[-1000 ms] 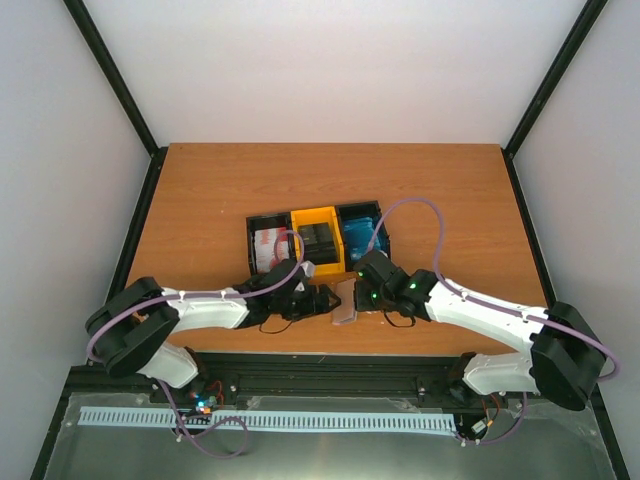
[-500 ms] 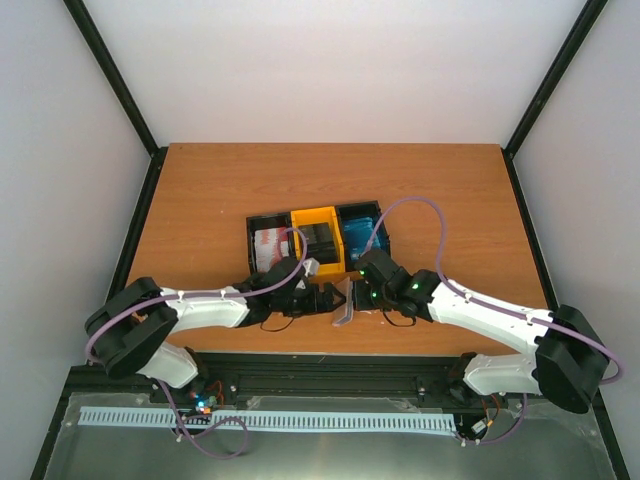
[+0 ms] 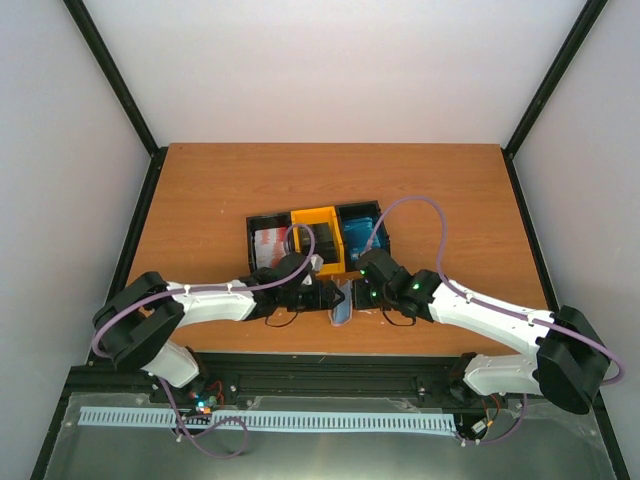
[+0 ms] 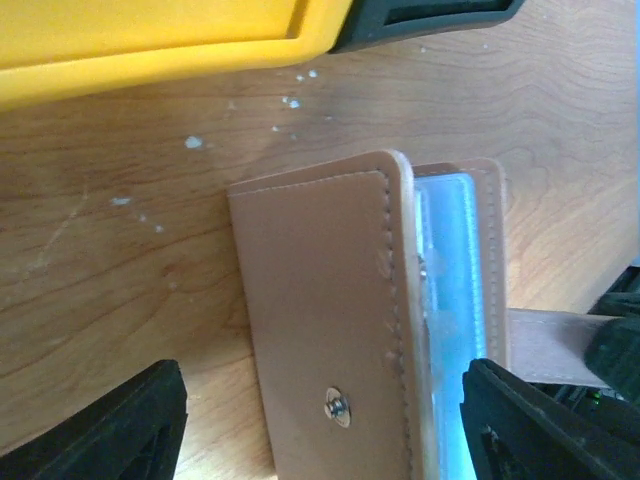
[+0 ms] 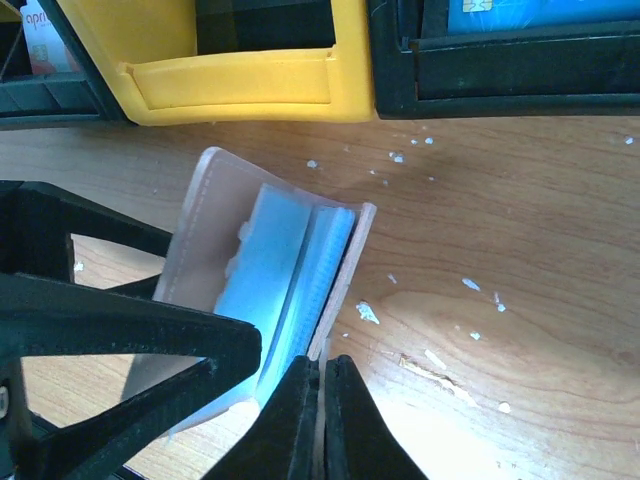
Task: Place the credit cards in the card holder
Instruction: Open the card holder at the center of the board.
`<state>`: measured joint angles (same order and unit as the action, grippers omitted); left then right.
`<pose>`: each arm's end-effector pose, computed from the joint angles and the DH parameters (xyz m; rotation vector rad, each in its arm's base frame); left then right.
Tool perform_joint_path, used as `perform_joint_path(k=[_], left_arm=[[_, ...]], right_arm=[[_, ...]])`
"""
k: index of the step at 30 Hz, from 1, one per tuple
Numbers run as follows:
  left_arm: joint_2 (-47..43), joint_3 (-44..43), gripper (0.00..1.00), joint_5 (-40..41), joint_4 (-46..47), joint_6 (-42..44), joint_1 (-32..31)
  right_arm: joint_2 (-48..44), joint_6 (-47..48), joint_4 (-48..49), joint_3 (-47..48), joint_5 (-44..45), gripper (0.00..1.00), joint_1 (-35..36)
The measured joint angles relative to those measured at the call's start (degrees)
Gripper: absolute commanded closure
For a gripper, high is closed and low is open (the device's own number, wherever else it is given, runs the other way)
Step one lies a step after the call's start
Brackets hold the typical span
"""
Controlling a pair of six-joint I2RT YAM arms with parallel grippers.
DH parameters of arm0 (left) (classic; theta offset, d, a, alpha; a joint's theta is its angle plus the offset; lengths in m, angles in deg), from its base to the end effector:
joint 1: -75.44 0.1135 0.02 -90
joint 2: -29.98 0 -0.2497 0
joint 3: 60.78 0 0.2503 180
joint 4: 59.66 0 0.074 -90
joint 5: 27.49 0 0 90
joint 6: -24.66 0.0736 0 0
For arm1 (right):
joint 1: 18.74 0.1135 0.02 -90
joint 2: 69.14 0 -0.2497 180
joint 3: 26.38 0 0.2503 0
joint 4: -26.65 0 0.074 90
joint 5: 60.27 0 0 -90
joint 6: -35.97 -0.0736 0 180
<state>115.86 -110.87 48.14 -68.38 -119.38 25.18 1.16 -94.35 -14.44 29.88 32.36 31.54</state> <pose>0.1833 -0.2491 0.1143 0.0523 2.6403 -1.0770 0.1707 0.2001 0.1668 -0.2094 2.6210 0.5445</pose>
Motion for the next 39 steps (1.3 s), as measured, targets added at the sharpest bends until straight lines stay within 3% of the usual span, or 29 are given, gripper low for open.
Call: perform_joint_path(k=[7, 12, 16, 20, 27, 39], left_arm=[[1.8, 0.0, 0.38, 2.1, -2.7, 0.1, 0.0], [2.1, -0.4, 0.4, 4.6, -5.2, -0.3, 0.0], [1.8, -0.6, 0.42, 6.6, -6.6, -0.7, 0.0], [1.5, -0.7, 0.49, 7.9, -7.9, -1.1, 0.0], [1.4, -0.7, 0.5, 8.5, -8.7, -2.0, 0.0], [-3.6, 3.7, 0.51, 8.9, -9.6, -5.6, 0.0]], right_arm=[[0.0, 0.0, -0.2, 0.0, 1.2, 0.96, 0.0], [1.2, -0.7, -3.0, 0.1, 6.1, 0.65, 0.0], [2.8, -1.4, -6.5, 0.7, 9.9, 0.54, 0.0], [2.7, -1.2, -8.7, 2.4, 11.4, 0.55, 0.0], [3.3, -0.1, -7.2, 5.0, 8.9, 0.59, 0.5], [18.7, 1.6, -2.3, 9.5, 4.2, 0.52, 4.7]])
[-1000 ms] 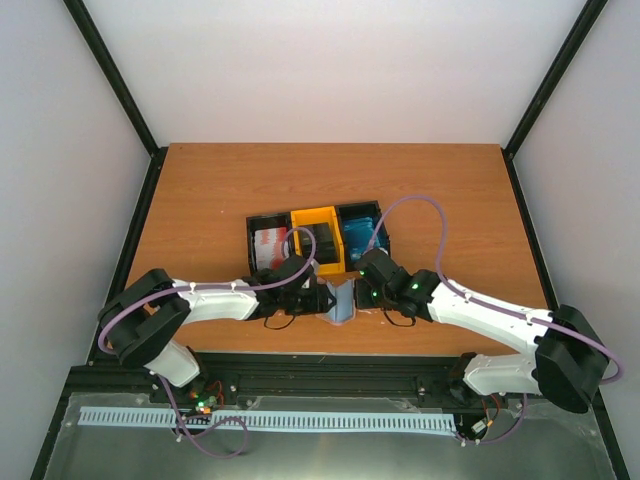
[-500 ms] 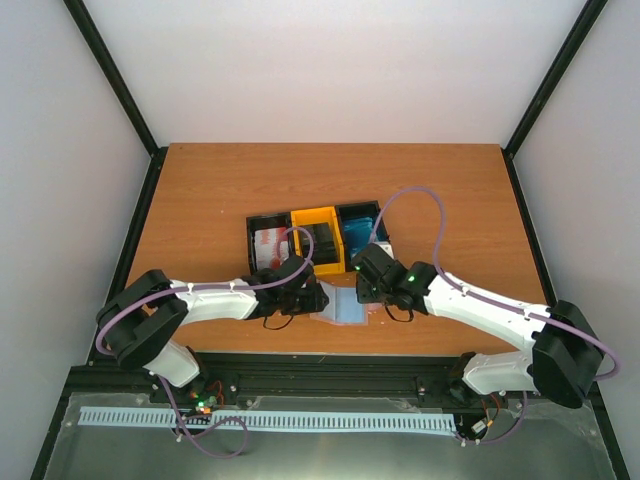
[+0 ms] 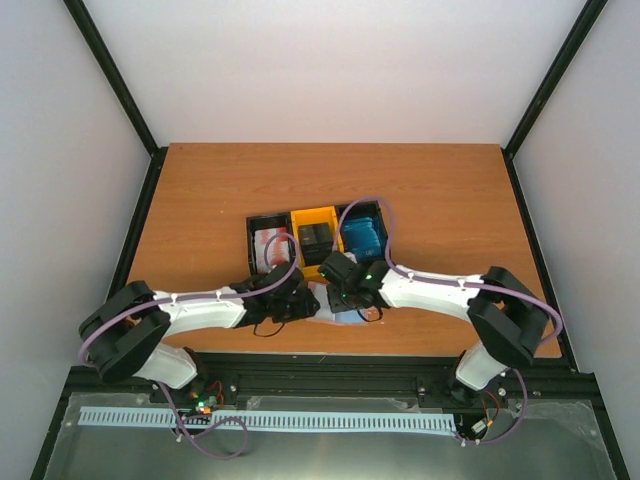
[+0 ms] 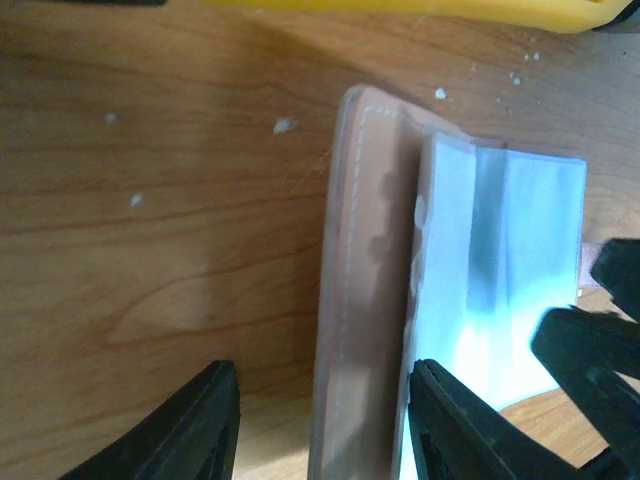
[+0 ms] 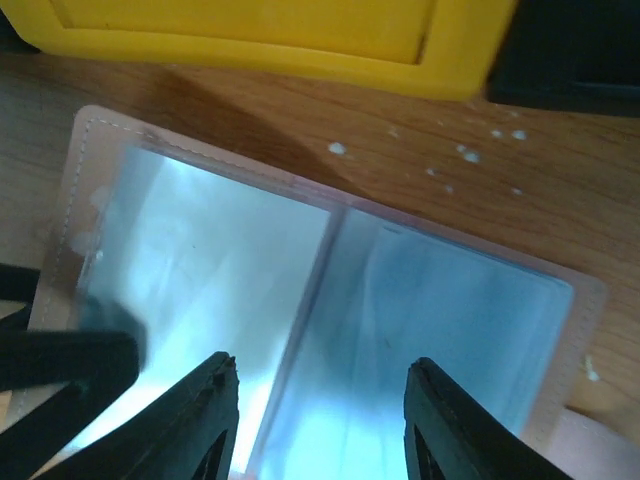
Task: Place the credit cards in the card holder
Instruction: Open the card holder at the center of the board.
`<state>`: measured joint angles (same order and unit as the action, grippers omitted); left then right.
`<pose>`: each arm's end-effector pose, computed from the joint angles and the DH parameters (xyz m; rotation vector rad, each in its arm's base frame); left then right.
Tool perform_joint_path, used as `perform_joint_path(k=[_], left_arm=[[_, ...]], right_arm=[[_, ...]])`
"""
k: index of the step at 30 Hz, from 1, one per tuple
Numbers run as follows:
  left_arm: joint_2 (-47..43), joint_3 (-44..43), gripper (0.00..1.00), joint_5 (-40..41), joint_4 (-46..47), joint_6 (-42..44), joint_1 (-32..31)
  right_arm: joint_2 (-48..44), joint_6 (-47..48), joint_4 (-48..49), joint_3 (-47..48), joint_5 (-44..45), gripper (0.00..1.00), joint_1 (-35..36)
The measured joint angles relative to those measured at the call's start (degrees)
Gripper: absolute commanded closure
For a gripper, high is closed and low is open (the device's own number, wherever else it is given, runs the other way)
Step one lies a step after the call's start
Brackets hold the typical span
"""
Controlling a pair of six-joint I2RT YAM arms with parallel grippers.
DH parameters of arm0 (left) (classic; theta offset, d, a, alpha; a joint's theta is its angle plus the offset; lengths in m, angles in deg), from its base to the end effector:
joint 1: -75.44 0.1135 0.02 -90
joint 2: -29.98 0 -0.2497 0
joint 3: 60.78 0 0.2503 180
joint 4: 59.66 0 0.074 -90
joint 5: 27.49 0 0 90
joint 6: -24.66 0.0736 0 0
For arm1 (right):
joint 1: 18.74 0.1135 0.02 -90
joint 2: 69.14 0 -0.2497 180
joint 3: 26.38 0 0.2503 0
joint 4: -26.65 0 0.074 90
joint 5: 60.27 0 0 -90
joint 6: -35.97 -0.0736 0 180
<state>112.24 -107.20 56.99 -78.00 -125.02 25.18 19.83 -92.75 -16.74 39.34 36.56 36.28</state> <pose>0.1707 -0.2163 0.0950 -0.1830 2.7420 -0.8032 0.1813 0.2439 0.1293 -0.3577 2.7382 0.3039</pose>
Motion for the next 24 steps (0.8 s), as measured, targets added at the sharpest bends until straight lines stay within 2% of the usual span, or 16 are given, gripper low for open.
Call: perform_joint_path(k=[3, 7, 12, 19, 24], left_arm=[[-2.1, 1.8, 0.51, 0.0, 0.0, -1.5, 0.0], [-6.2, 4.6, 0.51, 0.5, -1.4, -4.0, 0.0], [-15.4, 7.6, 0.5, 3.5, -6.4, -8.3, 0.6], [-33.5, 10.6, 0.47, 6.9, -12.8, -10.8, 6.0], [-38.9, 10.4, 0.43, 8.7, -15.8, -10.1, 7.8]], right_arm=[[3.8, 0.4, -0.5, 2.6, 1.7, 0.46, 1.6], [8.6, 0.4, -1.9, 6.0, 6.1, 0.45, 4.5], [12.6, -0.3, -3.1, 7.1, 10.5, 0.4, 7.8], [13.4, -2.6, -2.9, 6.9, 14.3, 0.32, 9.6], [12.4, -4.1, -2.0, 5.8, 14.0, 0.29, 9.6]])
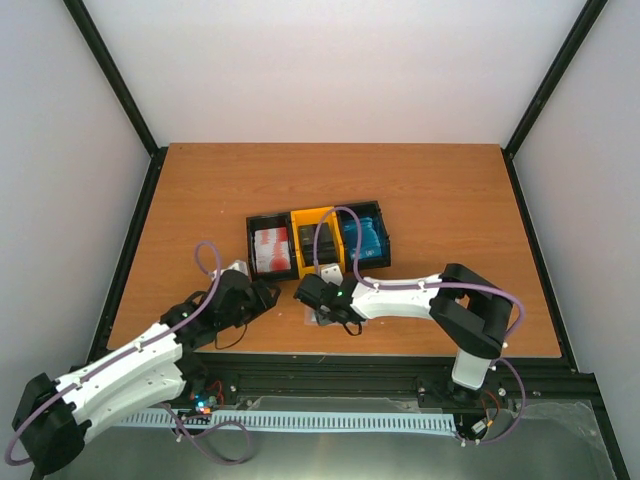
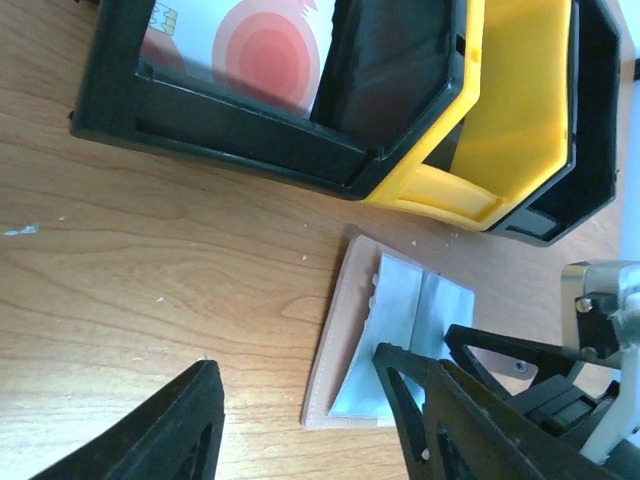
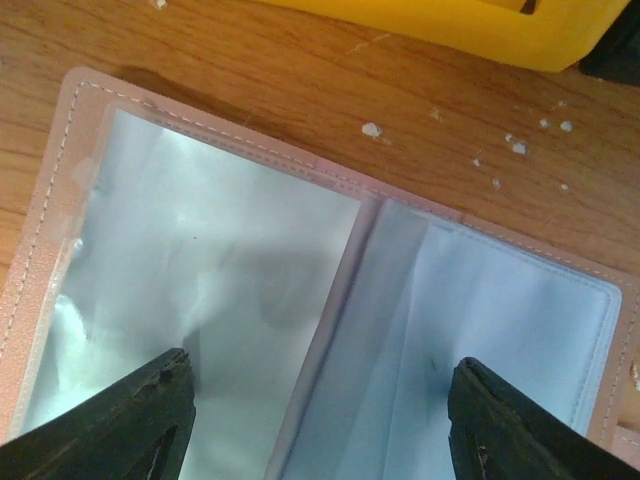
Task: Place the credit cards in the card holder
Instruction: Open the card holder at the center of the board, then move the storage box to the center of the board.
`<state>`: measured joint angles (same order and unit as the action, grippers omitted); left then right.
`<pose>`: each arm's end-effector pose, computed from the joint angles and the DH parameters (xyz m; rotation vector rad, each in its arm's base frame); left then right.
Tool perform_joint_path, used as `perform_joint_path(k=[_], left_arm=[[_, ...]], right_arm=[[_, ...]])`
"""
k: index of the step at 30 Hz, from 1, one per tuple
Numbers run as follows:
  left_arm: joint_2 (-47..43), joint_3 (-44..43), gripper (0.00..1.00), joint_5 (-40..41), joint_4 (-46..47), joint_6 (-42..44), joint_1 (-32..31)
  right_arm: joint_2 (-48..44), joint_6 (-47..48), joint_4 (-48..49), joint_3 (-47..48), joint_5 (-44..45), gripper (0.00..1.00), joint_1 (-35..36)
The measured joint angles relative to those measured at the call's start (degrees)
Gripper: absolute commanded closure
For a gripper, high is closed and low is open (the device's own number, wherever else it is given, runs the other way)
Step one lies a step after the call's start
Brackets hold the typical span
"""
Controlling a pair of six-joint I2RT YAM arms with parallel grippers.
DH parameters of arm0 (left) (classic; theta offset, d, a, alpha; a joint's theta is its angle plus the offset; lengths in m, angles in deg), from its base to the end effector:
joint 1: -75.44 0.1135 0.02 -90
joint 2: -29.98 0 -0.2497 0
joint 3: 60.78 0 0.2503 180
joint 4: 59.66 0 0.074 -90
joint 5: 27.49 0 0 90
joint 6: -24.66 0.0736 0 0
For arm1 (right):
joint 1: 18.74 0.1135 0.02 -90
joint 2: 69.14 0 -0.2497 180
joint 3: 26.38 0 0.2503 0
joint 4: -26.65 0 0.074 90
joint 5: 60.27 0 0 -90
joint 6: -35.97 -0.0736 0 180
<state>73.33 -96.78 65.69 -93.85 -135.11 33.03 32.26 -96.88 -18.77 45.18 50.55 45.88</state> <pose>0.1483 -0.1299 0.1551 -0.6171 2.4043 -0.8886 0.1620 0.2804 0.0956 -0.4467 2.6625 -0.0118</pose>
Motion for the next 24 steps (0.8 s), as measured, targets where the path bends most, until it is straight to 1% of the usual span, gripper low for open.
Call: perform_joint_path(k=[4, 9, 13, 17, 20, 24], left_arm=[[1.0, -1.6, 0.4, 0.1, -1.6, 2.3, 0.2], [4.7, -4.6, 0.38, -1.2, -1.0, 5.9, 0.3], [8.1, -4.8, 0.38, -6.3, 2.7, 8.2, 0.4], [10.8, -4.2, 0.39, -11.9, 7.5, 9.6, 0.4], [12.7, -4.1, 0.39, -15.0, 10.6, 11.0, 0.4], [15.1, -4.6, 0.38, -17.3, 13.1, 13.8, 1.4]], right_arm=[[-1.4, -0.5, -0.2, -0.5, -1.8, 0.28, -0.2], [-5.2, -0.7, -2.2, -0.4, -2.8, 0.31, -1.0], [-10.8, -1.2, -2.8, -0.5, -2.1, 0.34, -2.6], [-16.8, -1.6, -1.0, -2.6, -2.2, 0.36, -5.0], [-19.7, -1.6, 0.0, -5.2, -2.6, 0.37, -6.8], [-23.2, -1.2, 1.0, -7.7, -4.0, 0.37, -9.6]])
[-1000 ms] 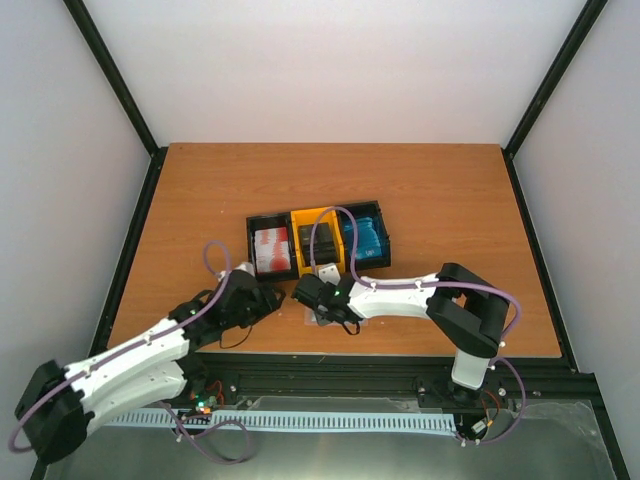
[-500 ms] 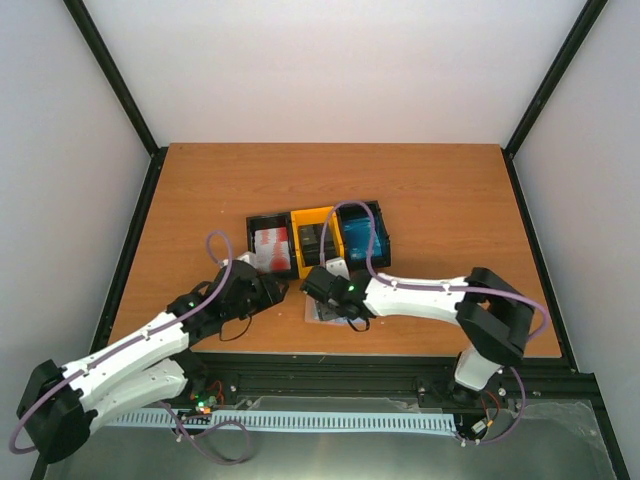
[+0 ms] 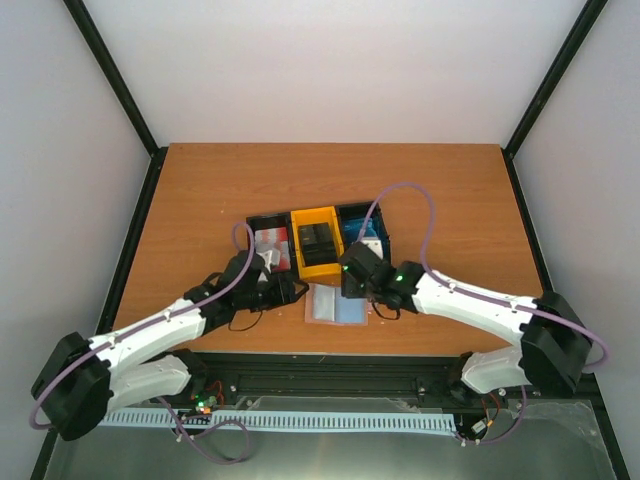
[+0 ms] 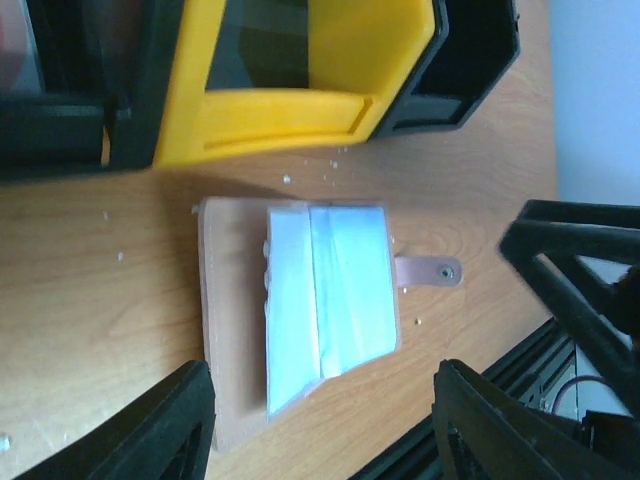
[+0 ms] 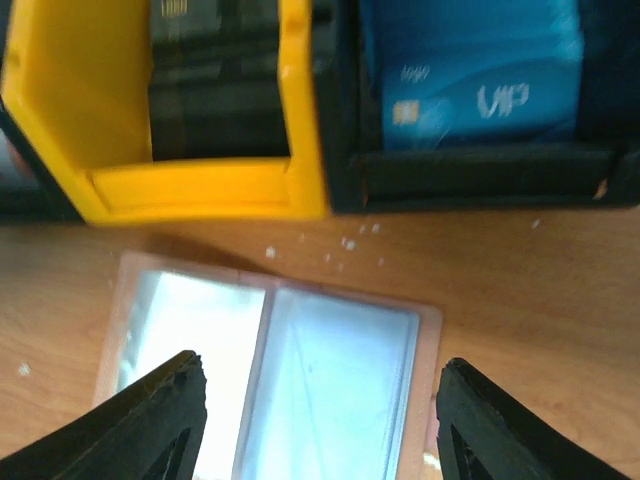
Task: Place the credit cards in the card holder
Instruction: Move the storage box to the center of the board.
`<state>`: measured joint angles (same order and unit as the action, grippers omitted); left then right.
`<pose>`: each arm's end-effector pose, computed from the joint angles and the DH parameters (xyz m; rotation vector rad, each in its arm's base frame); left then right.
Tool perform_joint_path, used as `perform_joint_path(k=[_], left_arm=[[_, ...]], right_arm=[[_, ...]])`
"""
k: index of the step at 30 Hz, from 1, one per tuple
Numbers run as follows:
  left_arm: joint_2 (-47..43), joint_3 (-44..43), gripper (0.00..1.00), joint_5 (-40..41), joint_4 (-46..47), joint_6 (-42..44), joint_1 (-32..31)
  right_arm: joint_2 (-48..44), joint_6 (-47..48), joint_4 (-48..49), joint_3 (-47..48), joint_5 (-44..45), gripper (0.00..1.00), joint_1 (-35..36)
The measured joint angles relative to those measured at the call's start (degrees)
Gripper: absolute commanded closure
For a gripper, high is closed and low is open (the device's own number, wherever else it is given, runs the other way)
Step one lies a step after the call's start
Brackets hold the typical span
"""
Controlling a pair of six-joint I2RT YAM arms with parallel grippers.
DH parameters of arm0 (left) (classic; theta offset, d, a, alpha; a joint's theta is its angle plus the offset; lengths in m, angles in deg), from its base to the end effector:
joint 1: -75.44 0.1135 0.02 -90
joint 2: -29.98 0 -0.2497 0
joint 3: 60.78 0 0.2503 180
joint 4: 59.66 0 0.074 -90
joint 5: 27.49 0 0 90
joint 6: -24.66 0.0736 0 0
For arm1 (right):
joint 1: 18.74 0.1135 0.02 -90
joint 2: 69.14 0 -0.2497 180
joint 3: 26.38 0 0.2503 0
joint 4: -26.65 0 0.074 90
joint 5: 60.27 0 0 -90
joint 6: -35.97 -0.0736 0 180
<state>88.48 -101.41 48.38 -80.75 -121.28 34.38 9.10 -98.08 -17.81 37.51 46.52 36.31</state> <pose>0.1698 -0.1717 0.1582 -0.1773 2.5013 -1.1006 0.1815 0.2226 0.1723 -0.1402 2.5538 0.2981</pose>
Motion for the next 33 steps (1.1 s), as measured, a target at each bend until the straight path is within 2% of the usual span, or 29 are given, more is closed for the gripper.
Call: perform_joint_path(k=[6, 12, 19, 23, 33], left_arm=[[6.2, -6.2, 0.38, -5.9, 0.0, 4.2, 9.7], [12.3, -16.8, 0.37, -10.4, -2.0, 7.8, 15.3], [16.4, -23.0, 0.37, -15.6, -4.0, 11.4, 15.7], [21.4, -27.7, 0.37, -17.4, -7.0, 15.0, 15.7], [27.8, -37.2, 0.34, -12.7, -16.0, 22.6, 15.7]], right_arm=[[-3.7, 4.9, 1.5, 2.0, -3.7, 0.36, -10.1], [0.5, 12.3, 1.2, 9.8, -9.0, 0.38, -17.6], [7.5, 15.4, -1.0, 16.4, -15.9, 0.42, -18.5], [10.7, 14.9, -3.3, 18.8, -16.3, 0.43, -18.5], [19.0, 16.0, -8.3, 26.8, -15.3, 0.42, -18.8]])
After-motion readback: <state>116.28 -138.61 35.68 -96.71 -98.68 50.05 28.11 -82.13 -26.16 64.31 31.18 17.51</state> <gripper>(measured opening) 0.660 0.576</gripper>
